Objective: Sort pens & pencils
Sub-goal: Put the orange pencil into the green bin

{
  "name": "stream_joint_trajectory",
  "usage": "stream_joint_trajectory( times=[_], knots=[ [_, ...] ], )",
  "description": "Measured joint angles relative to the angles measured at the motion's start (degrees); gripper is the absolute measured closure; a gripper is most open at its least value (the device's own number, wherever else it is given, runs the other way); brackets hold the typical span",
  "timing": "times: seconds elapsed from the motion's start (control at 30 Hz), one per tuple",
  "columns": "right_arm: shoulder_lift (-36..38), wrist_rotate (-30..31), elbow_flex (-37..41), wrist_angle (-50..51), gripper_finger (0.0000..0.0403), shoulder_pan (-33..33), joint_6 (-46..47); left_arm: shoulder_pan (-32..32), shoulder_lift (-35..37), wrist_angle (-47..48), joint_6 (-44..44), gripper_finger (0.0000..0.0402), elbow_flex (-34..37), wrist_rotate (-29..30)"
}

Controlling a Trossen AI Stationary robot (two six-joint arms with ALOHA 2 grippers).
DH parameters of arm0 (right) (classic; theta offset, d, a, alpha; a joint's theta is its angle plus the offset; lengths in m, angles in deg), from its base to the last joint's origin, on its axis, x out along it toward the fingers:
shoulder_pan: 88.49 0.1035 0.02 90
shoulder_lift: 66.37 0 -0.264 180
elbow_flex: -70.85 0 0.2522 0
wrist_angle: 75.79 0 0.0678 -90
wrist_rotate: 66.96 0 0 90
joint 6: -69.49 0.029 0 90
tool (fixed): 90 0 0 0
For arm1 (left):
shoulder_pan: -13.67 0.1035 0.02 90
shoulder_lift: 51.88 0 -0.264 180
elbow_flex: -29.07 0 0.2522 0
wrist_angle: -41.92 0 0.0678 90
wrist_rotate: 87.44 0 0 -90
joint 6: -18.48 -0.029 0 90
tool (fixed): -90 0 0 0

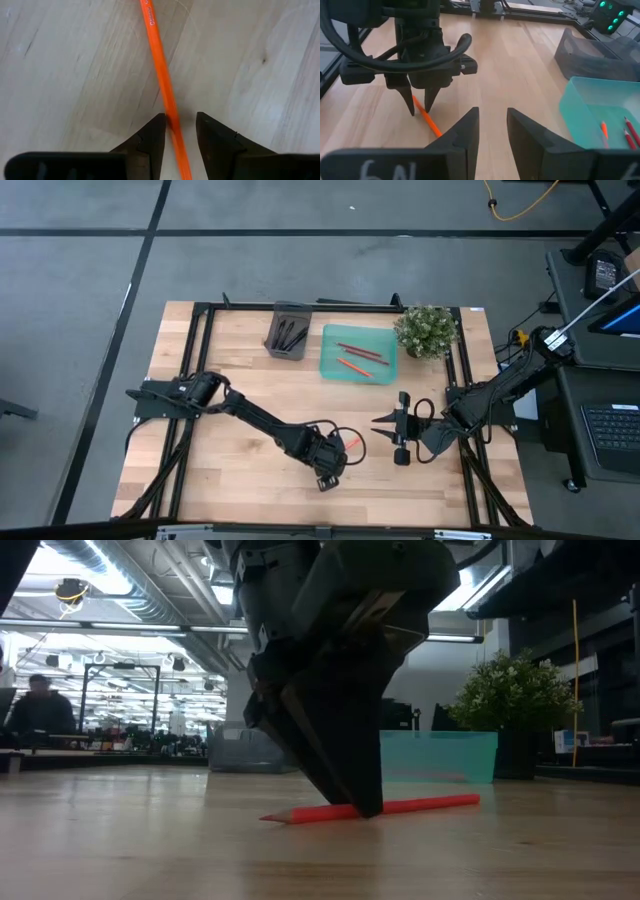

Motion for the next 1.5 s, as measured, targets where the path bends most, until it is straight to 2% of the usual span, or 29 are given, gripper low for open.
stream_joint_trajectory(
  times=[1.5],
  knots=[
    [0.00,-1.00,0.00,0.20,0.0302,0.00,-0.01,-0.03,-1.55,-1.61,-0.42,0.0304,-0.02,3.27]
  ],
)
